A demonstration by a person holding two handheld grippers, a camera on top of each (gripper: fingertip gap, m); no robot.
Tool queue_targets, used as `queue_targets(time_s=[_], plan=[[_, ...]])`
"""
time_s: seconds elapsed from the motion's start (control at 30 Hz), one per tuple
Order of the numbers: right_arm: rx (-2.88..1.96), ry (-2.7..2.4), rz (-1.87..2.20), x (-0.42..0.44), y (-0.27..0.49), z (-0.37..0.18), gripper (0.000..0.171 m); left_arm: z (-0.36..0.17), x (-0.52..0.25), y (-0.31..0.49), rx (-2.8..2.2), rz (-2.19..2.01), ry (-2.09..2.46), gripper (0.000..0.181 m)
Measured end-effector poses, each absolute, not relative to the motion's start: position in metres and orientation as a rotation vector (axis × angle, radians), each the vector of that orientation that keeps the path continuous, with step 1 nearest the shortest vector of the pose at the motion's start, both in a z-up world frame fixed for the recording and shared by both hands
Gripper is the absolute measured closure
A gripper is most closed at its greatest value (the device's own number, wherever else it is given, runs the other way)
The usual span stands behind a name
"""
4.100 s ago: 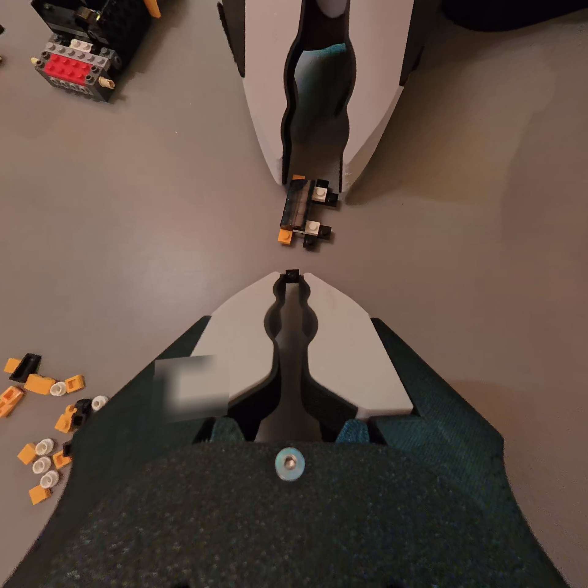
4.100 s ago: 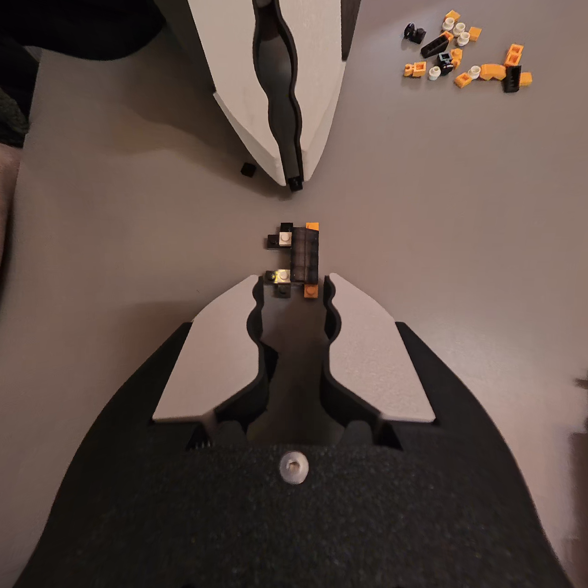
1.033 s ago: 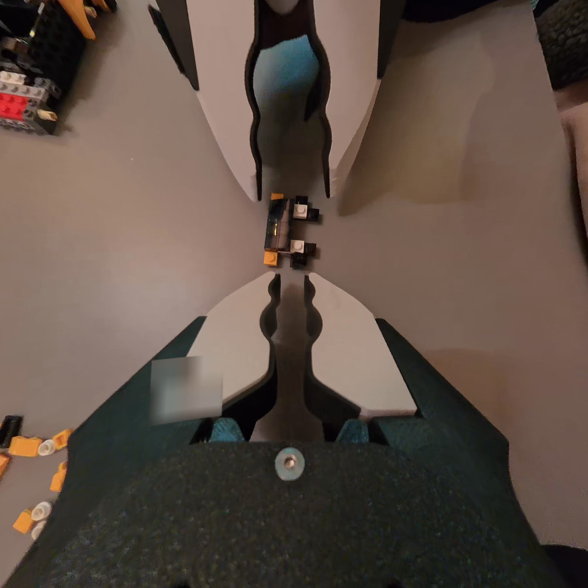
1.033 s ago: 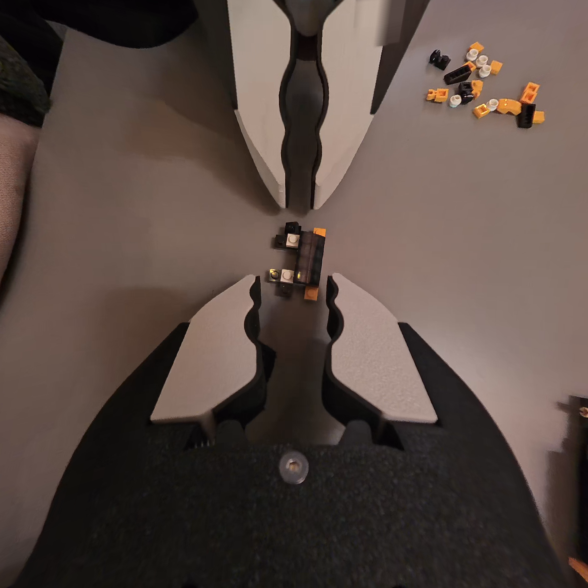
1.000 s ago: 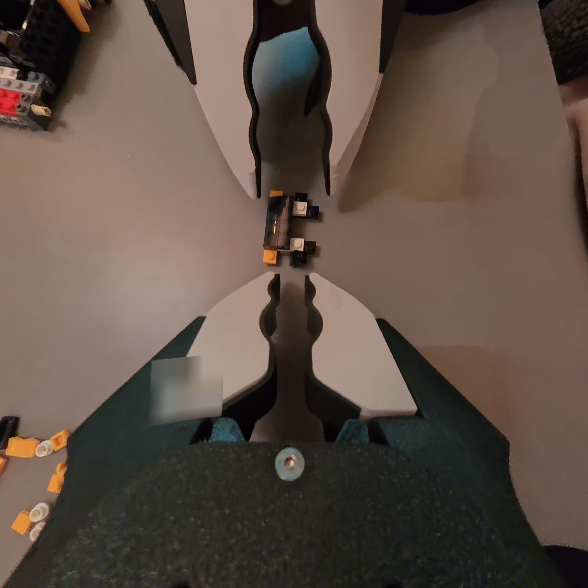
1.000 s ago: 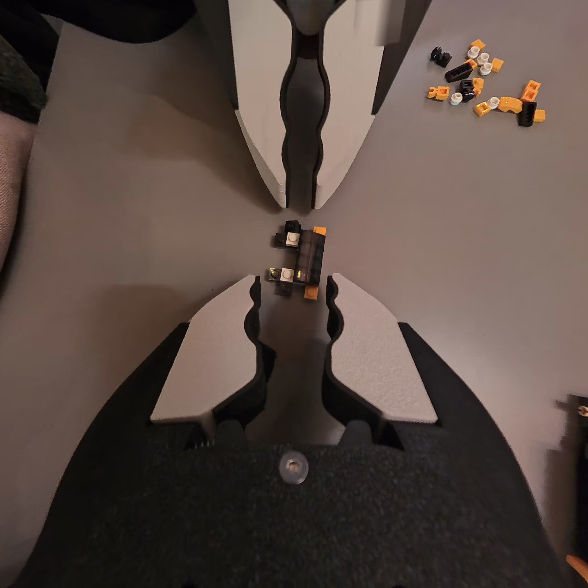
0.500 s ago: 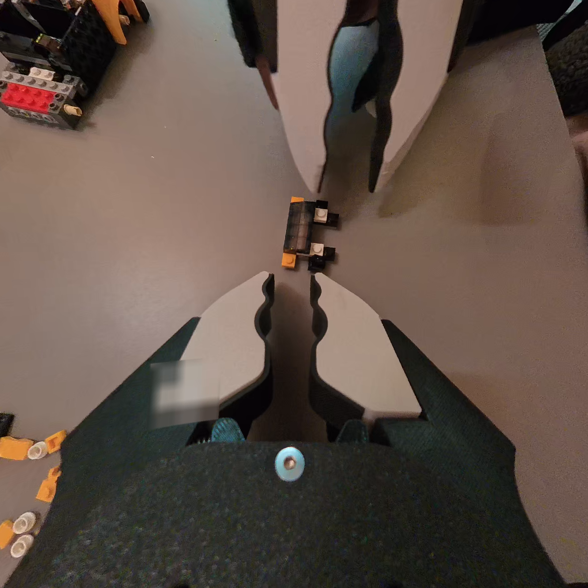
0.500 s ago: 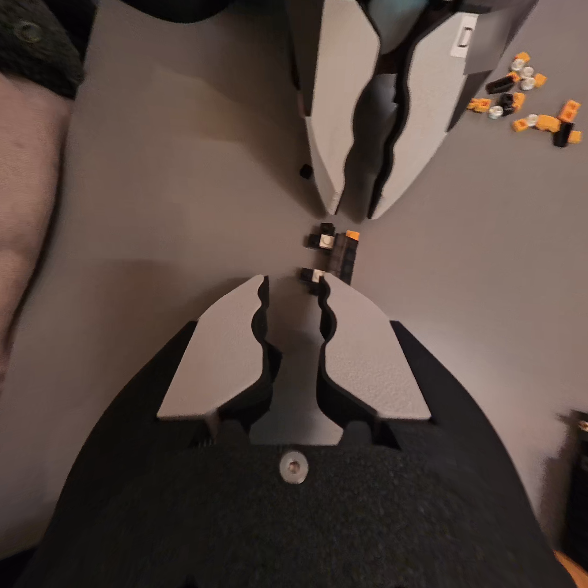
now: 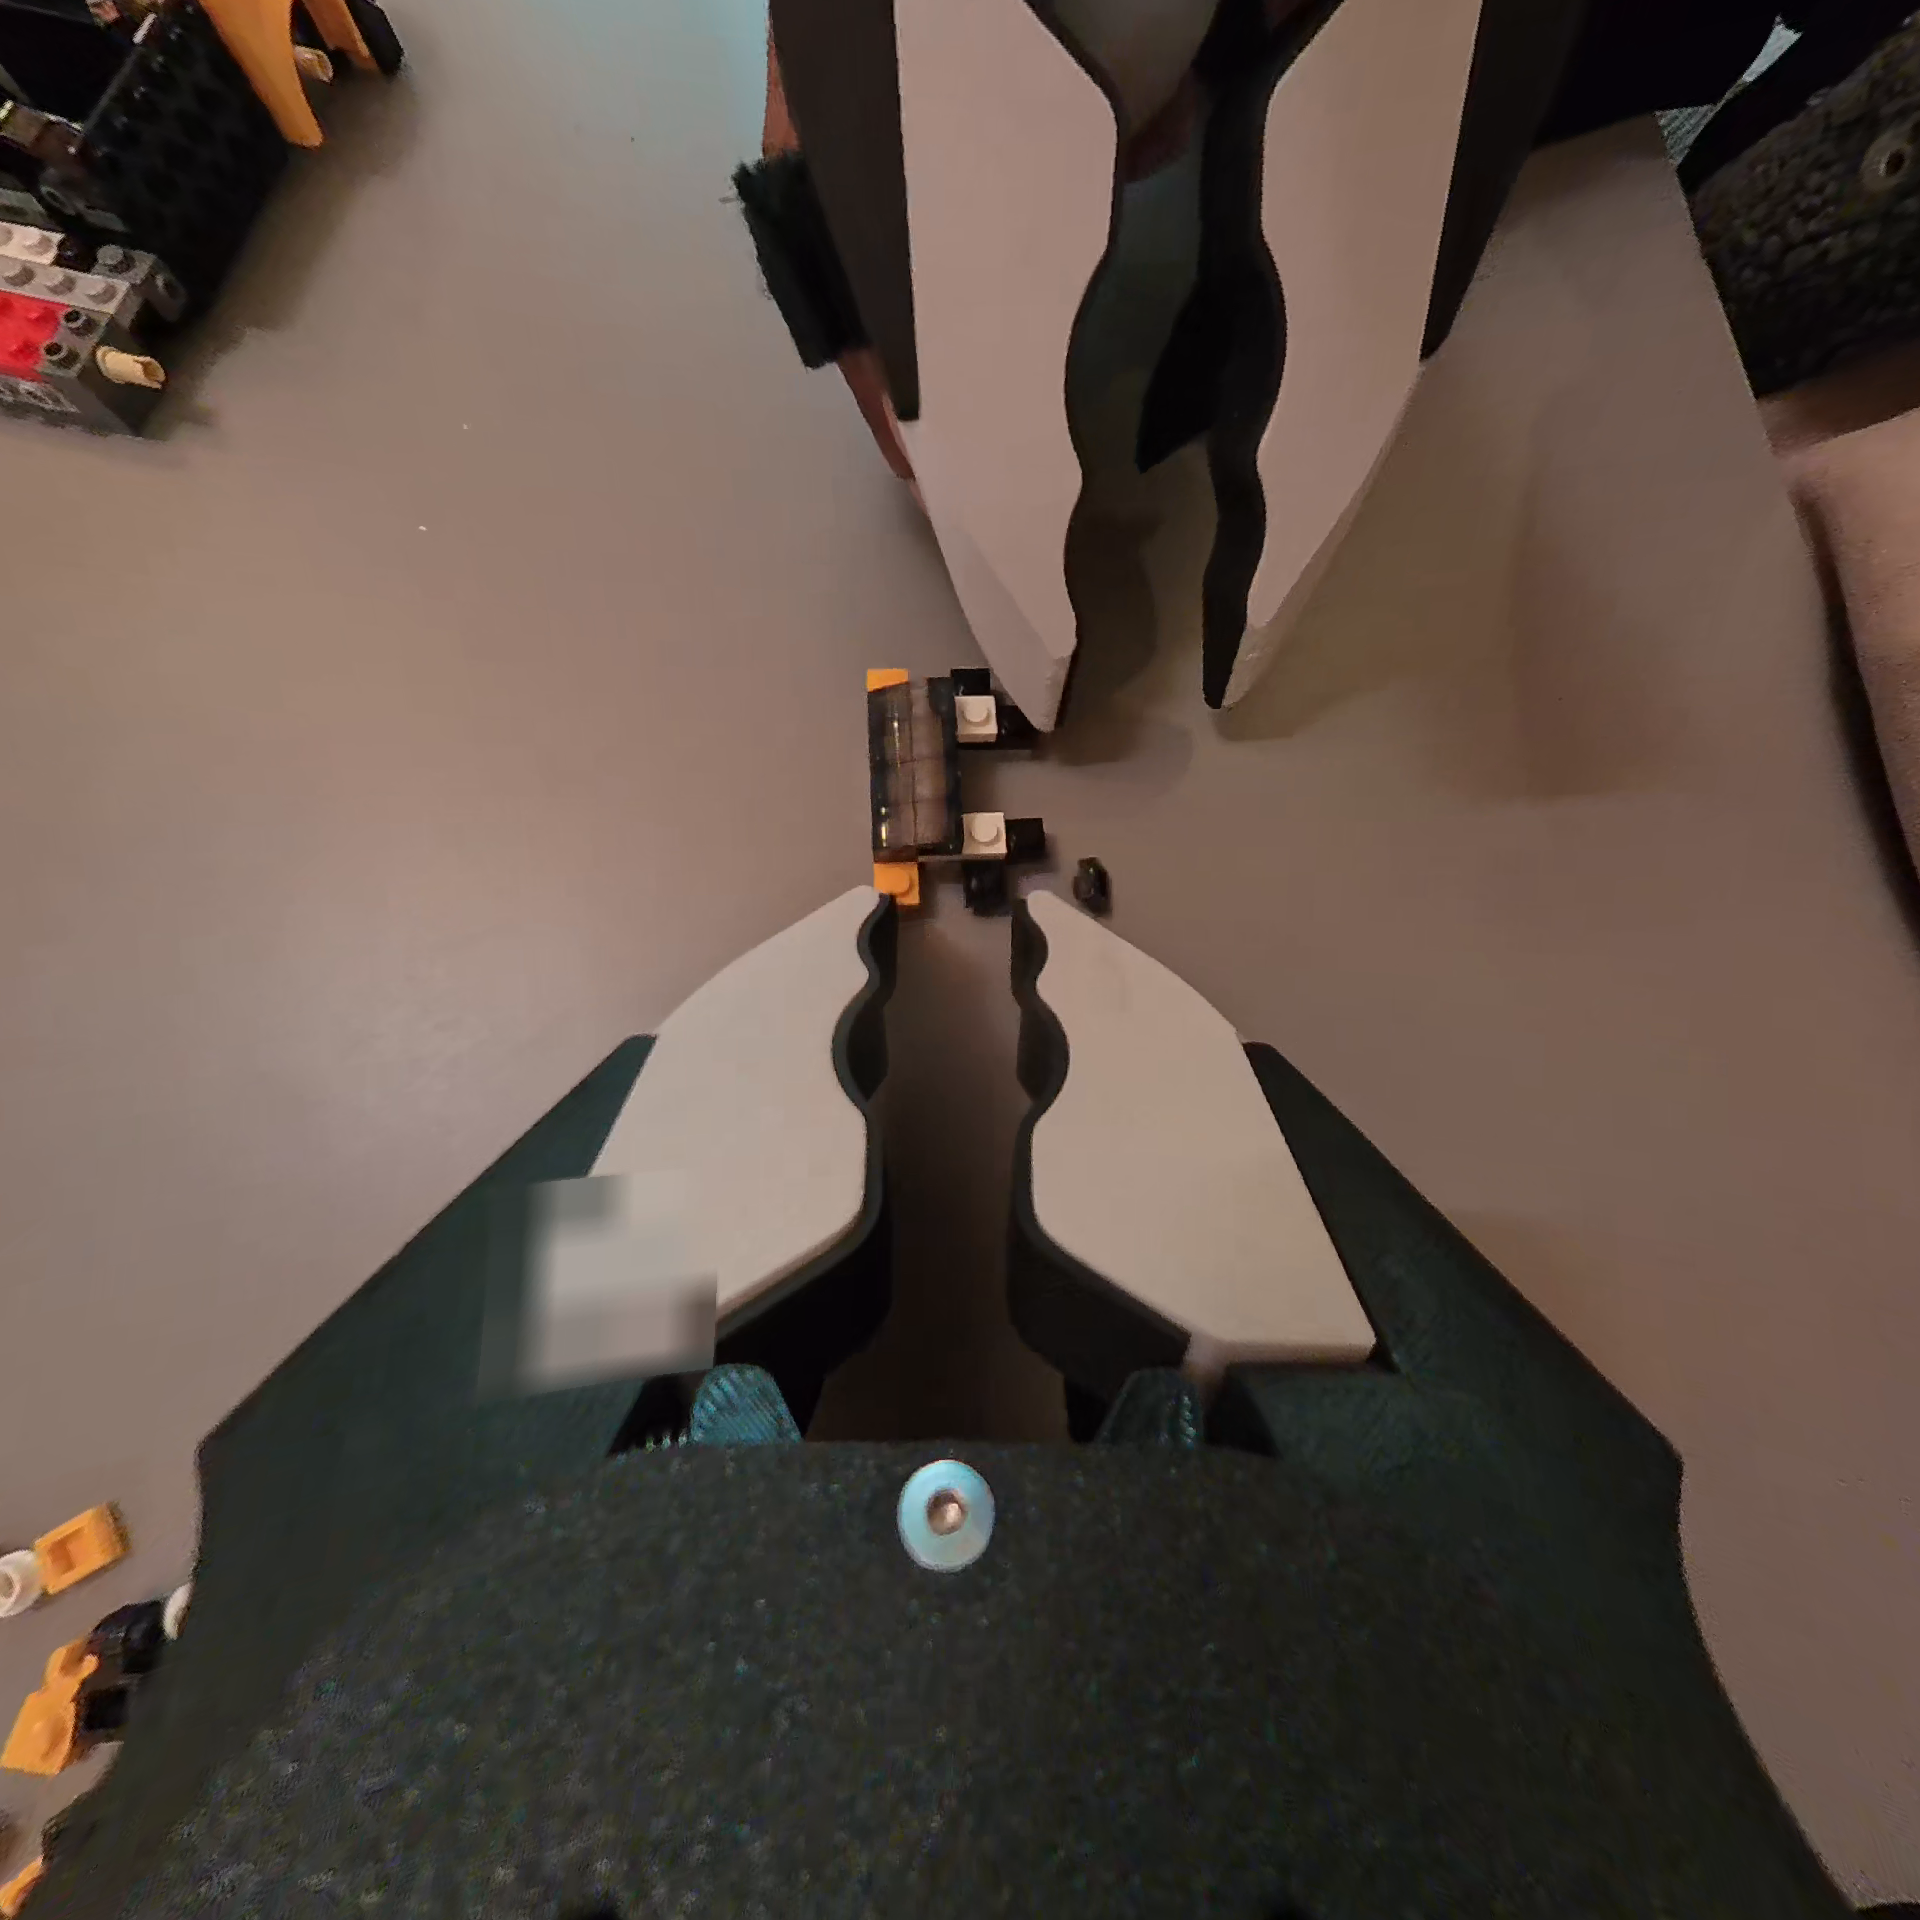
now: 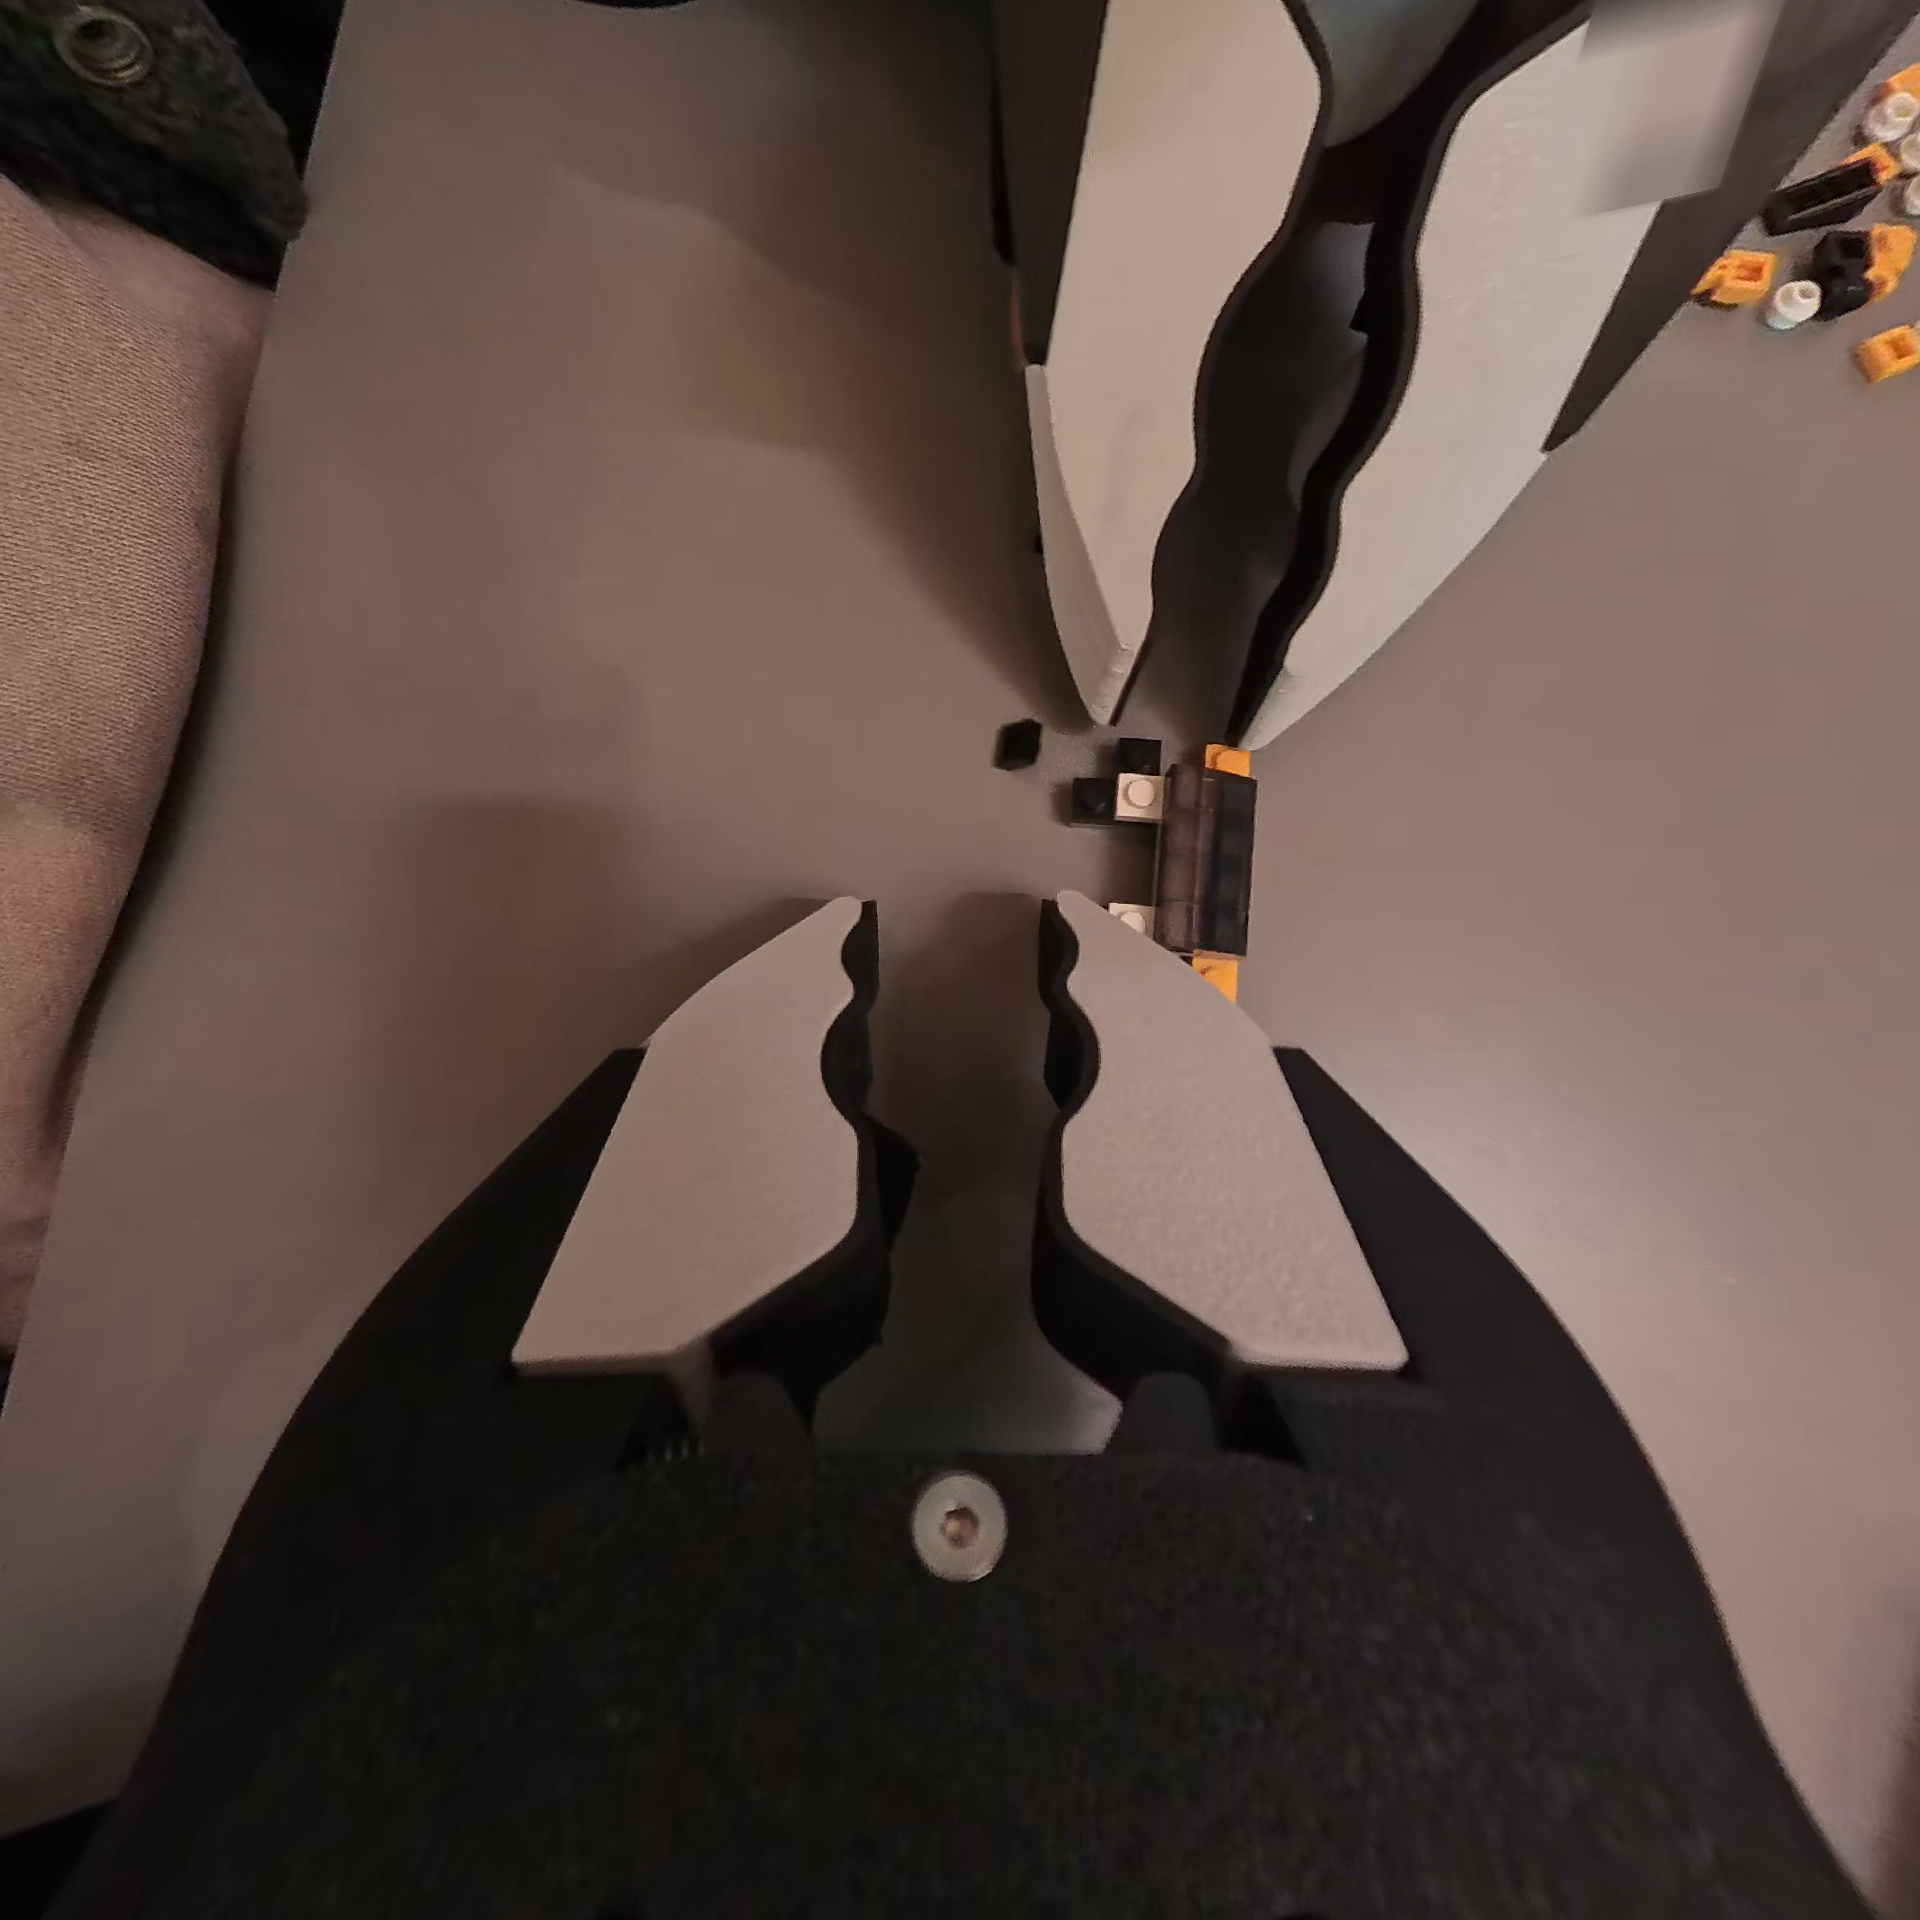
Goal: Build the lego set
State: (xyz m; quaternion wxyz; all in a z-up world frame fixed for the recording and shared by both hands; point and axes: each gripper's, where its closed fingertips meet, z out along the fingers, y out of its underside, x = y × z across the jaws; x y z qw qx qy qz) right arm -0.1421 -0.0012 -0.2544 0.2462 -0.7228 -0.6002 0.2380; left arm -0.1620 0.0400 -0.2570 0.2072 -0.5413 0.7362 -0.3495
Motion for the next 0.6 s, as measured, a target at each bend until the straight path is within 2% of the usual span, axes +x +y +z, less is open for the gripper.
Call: queue_targets(time_s=[0.6], plan=[[-1.989,-1.567,0.597,-0.131,0.012,-0.251,0.141,-0.256,-0.163,0.030,-1.484,-1.008,2.079,0.162]])
